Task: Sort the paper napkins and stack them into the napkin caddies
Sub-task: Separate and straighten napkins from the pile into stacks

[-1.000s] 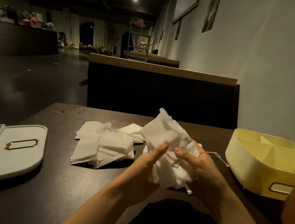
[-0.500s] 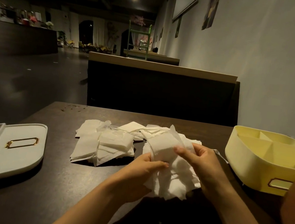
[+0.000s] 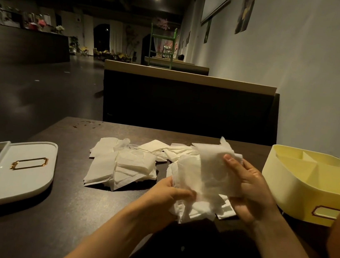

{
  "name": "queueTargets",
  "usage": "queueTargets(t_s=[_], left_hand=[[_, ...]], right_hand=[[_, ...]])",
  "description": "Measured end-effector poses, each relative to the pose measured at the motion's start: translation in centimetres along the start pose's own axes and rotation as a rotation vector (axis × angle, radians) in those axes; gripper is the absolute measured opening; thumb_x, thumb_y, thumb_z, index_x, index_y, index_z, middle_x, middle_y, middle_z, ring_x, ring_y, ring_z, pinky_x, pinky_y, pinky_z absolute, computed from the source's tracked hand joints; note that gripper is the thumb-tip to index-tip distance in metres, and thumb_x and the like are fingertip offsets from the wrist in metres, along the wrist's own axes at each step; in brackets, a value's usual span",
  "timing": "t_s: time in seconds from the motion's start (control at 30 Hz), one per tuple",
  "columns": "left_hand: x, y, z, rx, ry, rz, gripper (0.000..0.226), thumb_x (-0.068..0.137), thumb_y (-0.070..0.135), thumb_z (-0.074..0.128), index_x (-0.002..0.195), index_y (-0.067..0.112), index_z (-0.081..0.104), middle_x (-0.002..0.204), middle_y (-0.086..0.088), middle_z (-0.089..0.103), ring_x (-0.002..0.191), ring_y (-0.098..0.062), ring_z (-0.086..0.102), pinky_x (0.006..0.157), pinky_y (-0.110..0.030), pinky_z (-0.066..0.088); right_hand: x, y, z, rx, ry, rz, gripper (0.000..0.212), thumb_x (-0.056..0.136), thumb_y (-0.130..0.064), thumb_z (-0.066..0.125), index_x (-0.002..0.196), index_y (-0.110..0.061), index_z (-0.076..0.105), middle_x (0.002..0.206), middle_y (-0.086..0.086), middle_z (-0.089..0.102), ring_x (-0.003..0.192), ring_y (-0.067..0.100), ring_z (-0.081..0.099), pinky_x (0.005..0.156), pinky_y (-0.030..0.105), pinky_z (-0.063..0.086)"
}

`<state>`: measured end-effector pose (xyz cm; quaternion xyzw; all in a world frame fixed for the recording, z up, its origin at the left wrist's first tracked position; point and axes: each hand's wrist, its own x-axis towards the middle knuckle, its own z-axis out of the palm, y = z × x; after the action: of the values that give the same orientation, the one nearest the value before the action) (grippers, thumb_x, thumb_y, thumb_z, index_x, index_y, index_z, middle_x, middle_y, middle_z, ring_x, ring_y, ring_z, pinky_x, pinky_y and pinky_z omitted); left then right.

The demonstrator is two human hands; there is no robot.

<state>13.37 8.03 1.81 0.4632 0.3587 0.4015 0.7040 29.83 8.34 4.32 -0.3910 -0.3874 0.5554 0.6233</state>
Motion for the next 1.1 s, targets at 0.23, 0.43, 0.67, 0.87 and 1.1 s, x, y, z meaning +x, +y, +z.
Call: queueTargets(t_s=[0.23, 0.43, 0.67, 0.87, 1.1], left_hand=[[0.3, 0.0, -0.2, -0.158, 0.003, -0.064, 0.016, 0.09, 0.004, 0.051, 0.102, 0.005, 0.061, 0.077, -0.008, 0.064, 0.064, -0.016, 0.065, 0.061, -0.032, 0.057], [0.1, 0.5, -0.1, -0.335, 0.03, -0.118, 0.036, 0.097, 0.034, 0.039, 0.113, 0.009, 0.06, 0.091, -0.015, 0.07, 0.08, -0.028, 0.068, 0.063, -0.037, 0.056], [-0.1, 0.7, -0.2, -0.168, 0.072, -0.185, 0.045, 0.083, 0.05, 0.057, 0.114, 0.017, 0.057, 0.106, -0.013, 0.062, 0.09, -0.025, 0.062, 0.068, -0.035, 0.055], [-0.3, 0.6, 0.0, -0.36, 0.135, -0.147, 0.022, 0.095, 0.015, 0.052, 0.114, 0.003, 0.055, 0.097, -0.016, 0.062, 0.085, -0.033, 0.064, 0.05, -0.039, 0.057], [-0.4, 0.7, -0.2, -0.368, 0.173, -0.129, 0.012, 0.091, -0.004, 0.043, 0.091, 0.0, 0.054, 0.079, -0.017, 0.066, 0.078, -0.036, 0.063, 0.06, -0.045, 0.057]], right_hand=[[-0.3, -0.3, -0.4, -0.091, -0.164, 0.035, 0.038, 0.07, -0.017, 0.067, 0.107, -0.009, 0.064, 0.091, 0.007, 0.073, 0.079, 0.022, 0.07, 0.056, 0.035, 0.059], [-0.3, 1.2, 0.1, -0.459, -0.093, -0.004, 0.017, 0.079, -0.008, 0.069, 0.096, -0.008, 0.068, 0.089, 0.008, 0.074, 0.082, 0.021, 0.07, 0.063, 0.027, 0.058], [-0.6, 1.3, 0.8, -0.529, -0.151, 0.063, 0.021, 0.08, -0.024, 0.066, 0.093, -0.009, 0.07, 0.088, 0.006, 0.073, 0.077, 0.017, 0.068, 0.061, 0.026, 0.055], [-0.5, 0.8, 0.4, -0.419, -0.105, 0.102, 0.031, 0.097, -0.02, 0.046, 0.094, 0.003, 0.067, 0.089, 0.02, 0.071, 0.072, 0.028, 0.065, 0.057, 0.032, 0.055], [-0.2, -0.8, -1.1, -0.122, -0.055, 0.045, 0.031, 0.095, -0.024, 0.047, 0.113, -0.004, 0.062, 0.105, 0.017, 0.065, 0.093, 0.028, 0.062, 0.068, 0.034, 0.055]])
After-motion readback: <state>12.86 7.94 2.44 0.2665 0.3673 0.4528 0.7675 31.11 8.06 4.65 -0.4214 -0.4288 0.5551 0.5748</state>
